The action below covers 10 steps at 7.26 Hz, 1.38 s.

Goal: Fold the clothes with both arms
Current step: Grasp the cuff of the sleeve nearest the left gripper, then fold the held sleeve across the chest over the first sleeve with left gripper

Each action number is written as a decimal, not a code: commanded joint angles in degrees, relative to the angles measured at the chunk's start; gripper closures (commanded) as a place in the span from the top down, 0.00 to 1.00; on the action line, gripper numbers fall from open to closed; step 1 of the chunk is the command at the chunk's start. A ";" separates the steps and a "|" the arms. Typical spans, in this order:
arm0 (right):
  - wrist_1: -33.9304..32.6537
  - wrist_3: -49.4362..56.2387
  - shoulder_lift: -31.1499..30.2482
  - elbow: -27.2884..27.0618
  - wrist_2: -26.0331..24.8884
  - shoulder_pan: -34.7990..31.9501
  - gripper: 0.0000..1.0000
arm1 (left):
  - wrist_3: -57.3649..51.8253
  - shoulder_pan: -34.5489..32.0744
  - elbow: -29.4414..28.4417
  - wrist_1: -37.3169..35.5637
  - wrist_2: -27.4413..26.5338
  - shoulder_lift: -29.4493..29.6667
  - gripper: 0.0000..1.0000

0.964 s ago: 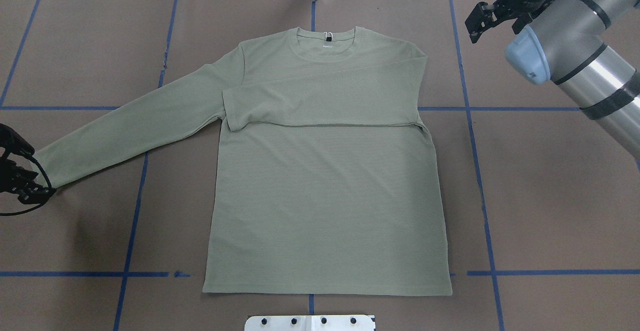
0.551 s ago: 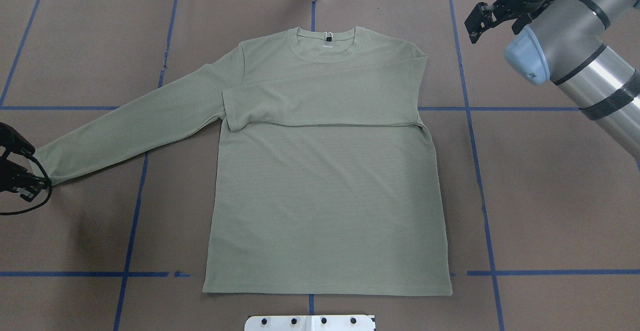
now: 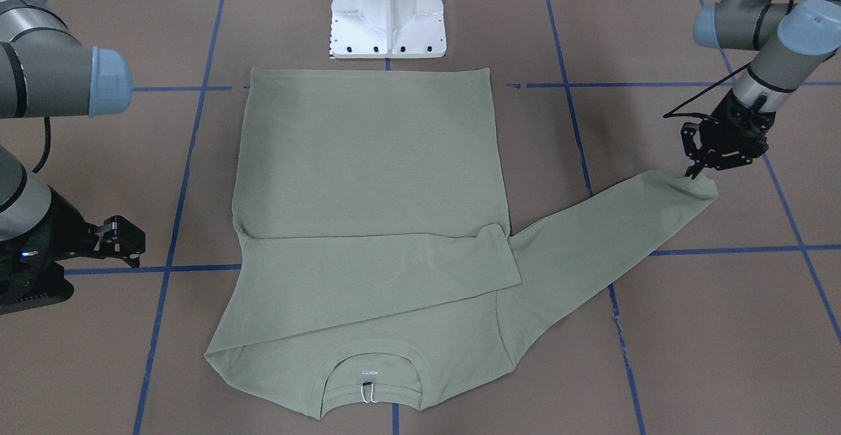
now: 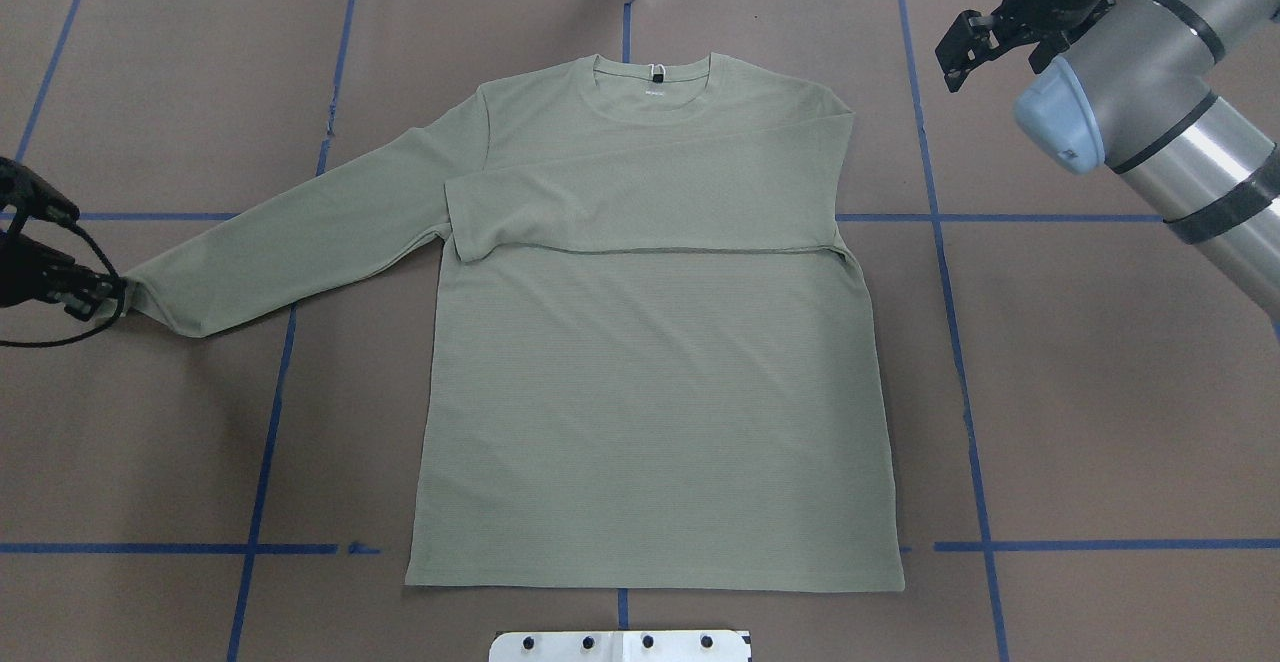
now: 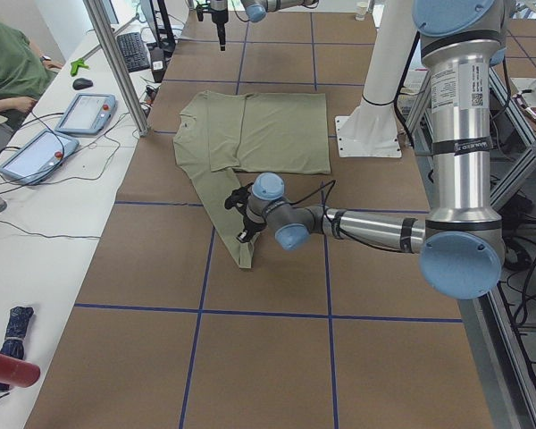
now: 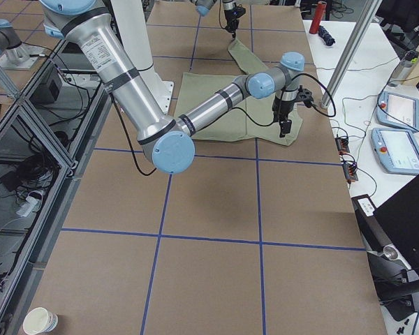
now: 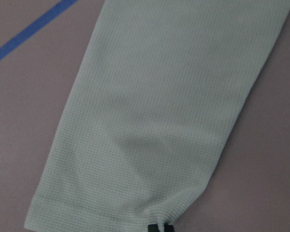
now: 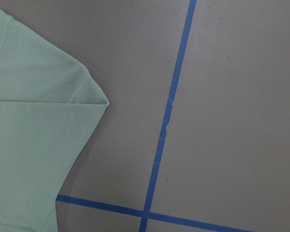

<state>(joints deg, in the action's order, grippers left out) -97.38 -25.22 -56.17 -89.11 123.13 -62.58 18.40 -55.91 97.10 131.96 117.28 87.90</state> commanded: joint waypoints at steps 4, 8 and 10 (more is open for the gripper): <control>0.35 0.08 -0.87 -0.62 0.00 -0.27 1.00 | 27.67 -4.13 -1.03 -25.75 3.14 31.75 0.00; 0.35 -0.27 -0.96 -1.85 0.09 -0.35 1.00 | 52.94 7.45 -11.91 -26.58 -10.88 50.32 0.00; 0.35 -0.44 -1.40 -2.47 0.09 -0.35 1.00 | 53.23 13.51 -15.51 -28.42 -15.92 57.69 0.00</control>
<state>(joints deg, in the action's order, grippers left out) -97.03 -25.58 -57.38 -91.17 123.22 -62.93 70.78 -46.34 84.46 104.20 104.56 140.74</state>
